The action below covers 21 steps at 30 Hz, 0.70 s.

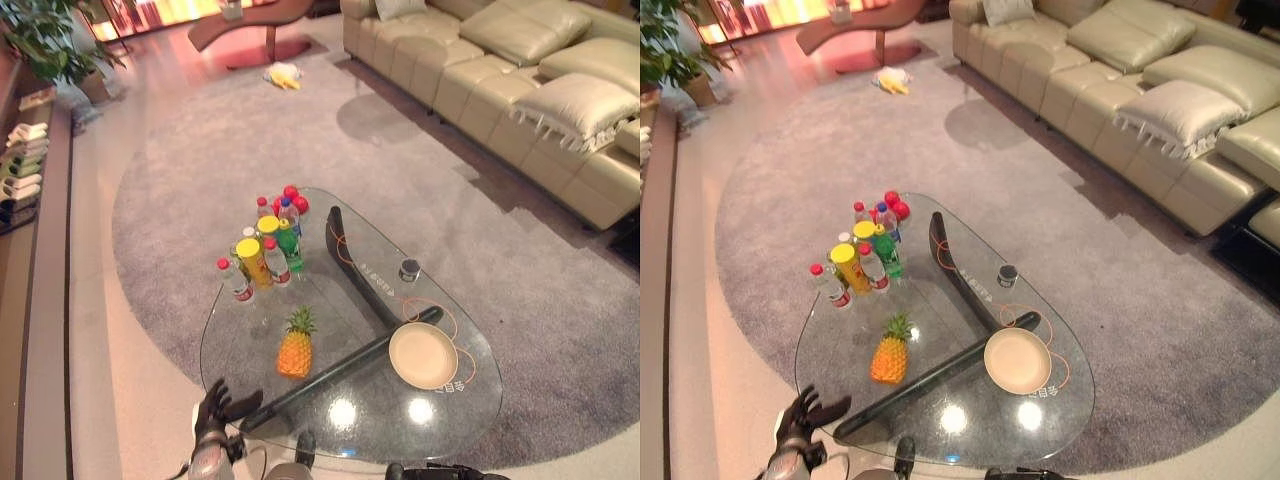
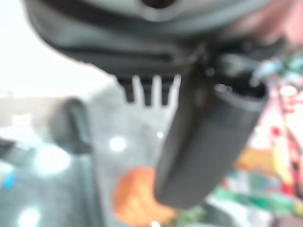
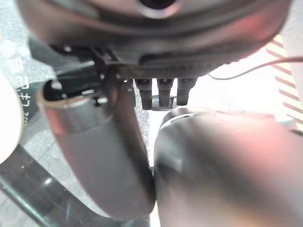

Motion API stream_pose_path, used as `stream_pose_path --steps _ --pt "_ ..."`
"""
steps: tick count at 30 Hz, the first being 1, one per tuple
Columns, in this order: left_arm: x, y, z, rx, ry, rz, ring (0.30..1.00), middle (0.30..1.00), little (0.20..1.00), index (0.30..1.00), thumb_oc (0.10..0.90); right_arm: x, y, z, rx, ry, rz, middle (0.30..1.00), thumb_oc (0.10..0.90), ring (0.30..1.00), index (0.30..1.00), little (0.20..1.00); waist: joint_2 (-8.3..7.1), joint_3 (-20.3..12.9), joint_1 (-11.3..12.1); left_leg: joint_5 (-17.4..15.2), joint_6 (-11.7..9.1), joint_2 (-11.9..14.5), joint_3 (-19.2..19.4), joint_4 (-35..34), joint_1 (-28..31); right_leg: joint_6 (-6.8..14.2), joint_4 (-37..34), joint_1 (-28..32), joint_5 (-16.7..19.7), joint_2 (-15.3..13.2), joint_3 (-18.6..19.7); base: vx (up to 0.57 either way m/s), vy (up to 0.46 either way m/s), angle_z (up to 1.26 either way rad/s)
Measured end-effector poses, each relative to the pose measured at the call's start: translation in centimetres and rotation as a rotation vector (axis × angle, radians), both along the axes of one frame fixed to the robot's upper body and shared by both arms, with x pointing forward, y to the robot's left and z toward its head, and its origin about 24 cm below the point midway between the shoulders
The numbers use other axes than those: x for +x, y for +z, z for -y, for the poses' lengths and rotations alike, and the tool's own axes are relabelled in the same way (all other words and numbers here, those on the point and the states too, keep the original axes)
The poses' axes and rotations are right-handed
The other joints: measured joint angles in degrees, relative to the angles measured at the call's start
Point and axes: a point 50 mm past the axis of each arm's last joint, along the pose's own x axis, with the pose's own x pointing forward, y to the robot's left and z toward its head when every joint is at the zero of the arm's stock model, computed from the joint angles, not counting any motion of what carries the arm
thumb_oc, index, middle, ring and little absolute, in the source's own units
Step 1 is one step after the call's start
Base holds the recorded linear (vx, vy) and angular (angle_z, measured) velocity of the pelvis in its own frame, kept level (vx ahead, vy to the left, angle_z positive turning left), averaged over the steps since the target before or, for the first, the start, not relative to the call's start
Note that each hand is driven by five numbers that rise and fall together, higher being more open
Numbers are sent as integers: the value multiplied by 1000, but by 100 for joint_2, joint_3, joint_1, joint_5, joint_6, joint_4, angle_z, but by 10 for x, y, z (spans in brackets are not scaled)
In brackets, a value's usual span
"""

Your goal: Pick up the fruit to the plate

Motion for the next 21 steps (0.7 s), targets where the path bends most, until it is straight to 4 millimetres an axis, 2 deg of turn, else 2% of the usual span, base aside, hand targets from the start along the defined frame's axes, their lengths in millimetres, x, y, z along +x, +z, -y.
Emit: stream_pose_path --steps 3,7,10,14,16,17,21 --pt "27 22 4 -5 -28 130 900 900 900 900 800 10 2 -1 4 -2 27 900 800 900 900 900 -45 200 -18 35 -16 8 5 0 -125 7 -30 -84 53 13 24 -31 -35 -4" --pt "47 47 4 22 -95 239 900 900 900 900 800 19 5 -2 6 11 71 900 800 900 900 900 -88 476 -46 40 -22 26 18 1 -125 7 -22 -134 63 30 51 -54 -40 -3" --pt "55 57 1 37 -106 272 900 900 900 900 800 23 6 -2 2 17 101 900 800 900 900 900 -81 541 -64 53 -41 46 38 4 -224 9 38 -276 64 36 85 -87 -14 -6" --pt "83 99 -2 97 -152 389 900 900 900 900 800 49 15 -8 -6 50 236 900 800 900 900 900 -55 1048 -207 100 -53 81 114 138 -516 5 279 -629 73 44 165 -115 -27 -10" --pt "90 109 -1 110 -159 412 900 900 900 900 800 54 17 -10 -9 54 261 900 800 900 900 900 -54 1163 -236 99 -53 85 120 204 -580 4 321 -683 75 59 182 -69 -21 -8" --pt "101 123 2 118 -158 451 900 900 900 900 800 64 21 -15 -19 67 301 900 800 900 900 900 -76 1366 -289 100 -56 85 157 255 -592 7 413 -735 72 67 233 -118 -29 -9" --pt "129 165 20 118 -185 576 900 900 900 900 800 89 35 -21 -40 76 396 900 800 900 900 900 -118 1758 -319 105 -85 87 156 612 -1090 0 921 -1316 7 75 268 -91 -15 -5"
